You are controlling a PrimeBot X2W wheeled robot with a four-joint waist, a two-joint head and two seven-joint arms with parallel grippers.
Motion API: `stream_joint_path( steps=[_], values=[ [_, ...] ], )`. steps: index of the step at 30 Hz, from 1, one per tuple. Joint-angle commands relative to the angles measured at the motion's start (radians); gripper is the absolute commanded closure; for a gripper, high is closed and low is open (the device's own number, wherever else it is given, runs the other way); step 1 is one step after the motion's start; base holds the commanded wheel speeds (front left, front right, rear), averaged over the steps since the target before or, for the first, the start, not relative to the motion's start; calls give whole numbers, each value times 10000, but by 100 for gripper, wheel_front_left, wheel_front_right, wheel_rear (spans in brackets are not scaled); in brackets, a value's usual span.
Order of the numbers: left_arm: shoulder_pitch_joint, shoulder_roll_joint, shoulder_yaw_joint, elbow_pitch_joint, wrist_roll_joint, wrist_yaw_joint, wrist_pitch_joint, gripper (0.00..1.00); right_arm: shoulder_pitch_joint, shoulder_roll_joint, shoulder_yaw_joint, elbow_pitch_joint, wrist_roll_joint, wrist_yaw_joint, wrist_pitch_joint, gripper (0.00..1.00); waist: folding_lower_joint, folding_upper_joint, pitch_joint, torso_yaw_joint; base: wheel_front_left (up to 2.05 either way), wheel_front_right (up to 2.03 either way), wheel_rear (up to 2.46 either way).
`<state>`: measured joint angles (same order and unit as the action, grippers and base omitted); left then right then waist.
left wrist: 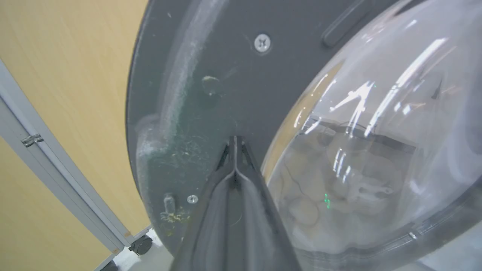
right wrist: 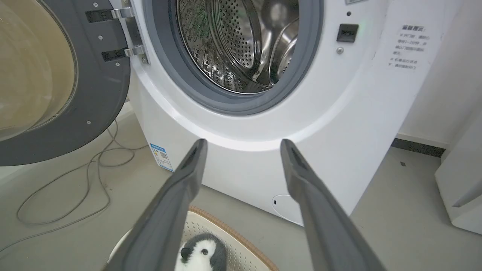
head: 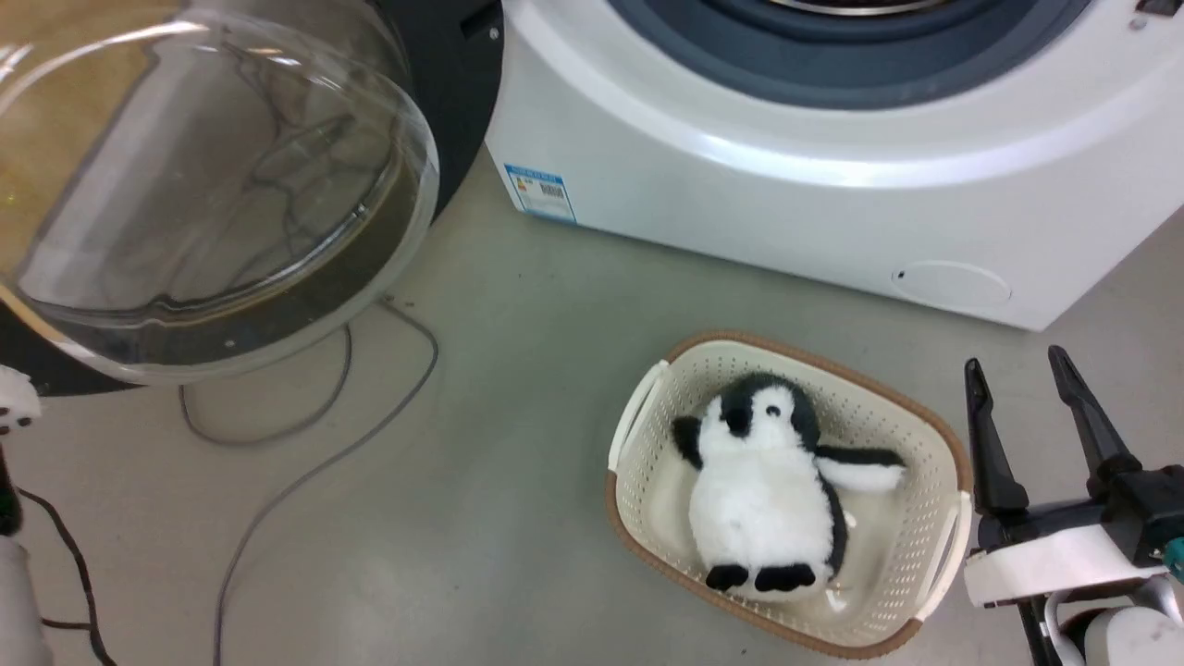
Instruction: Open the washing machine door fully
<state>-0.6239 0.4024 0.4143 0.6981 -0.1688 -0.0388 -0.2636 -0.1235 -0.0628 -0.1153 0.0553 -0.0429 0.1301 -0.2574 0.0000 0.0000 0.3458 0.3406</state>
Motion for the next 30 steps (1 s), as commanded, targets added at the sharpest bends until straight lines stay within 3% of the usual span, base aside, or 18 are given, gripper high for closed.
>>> stream_joint_path(
  steps=[1, 18, 30],
  values=[
    [343, -169, 31, -351, 145, -39, 18, 100, 132, 47, -43, -13, 44, 6, -44, 0, 0, 0, -359, 15, 0, 0, 0],
    [2444, -1804, -1104, -3888, 1119, -391, 18, 100, 978, 124, -227, -36, 841, 6, -44, 0, 0, 0, -2335, -201, 0, 0, 0],
    [3790, -2590, -2749, -4224, 1168, -784, 18, 100, 1529, 125, -343, -184, 1093, 6, -44, 0, 0, 0, -3166, -796, 0, 0, 0]
  ],
)
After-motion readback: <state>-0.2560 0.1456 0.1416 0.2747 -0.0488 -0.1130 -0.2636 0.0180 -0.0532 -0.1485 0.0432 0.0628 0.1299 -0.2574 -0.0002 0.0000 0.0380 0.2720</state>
